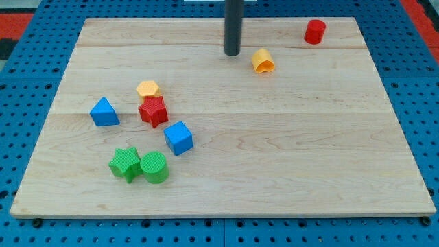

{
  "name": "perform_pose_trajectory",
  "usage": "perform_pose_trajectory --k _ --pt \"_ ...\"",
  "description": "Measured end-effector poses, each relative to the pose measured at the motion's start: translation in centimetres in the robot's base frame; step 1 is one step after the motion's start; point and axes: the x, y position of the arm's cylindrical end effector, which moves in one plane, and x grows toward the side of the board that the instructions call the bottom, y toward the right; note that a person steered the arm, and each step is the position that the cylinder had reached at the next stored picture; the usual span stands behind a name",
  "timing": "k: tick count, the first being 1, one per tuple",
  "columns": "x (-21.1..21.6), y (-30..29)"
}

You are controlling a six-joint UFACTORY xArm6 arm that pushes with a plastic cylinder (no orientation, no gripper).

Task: Push blue cube into yellow heart

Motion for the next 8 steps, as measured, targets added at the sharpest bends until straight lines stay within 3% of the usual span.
perform_pose_trajectory --k 1,2,3,4,5,7,8 --pt "4.6 2.8" --pt "4.8 3.6" --pt "1.1 6.6" --pt "1.9 8.9" --pt "8.2 6.9" --pt "24.8 -5.6" --pt "30.7 -5.5"
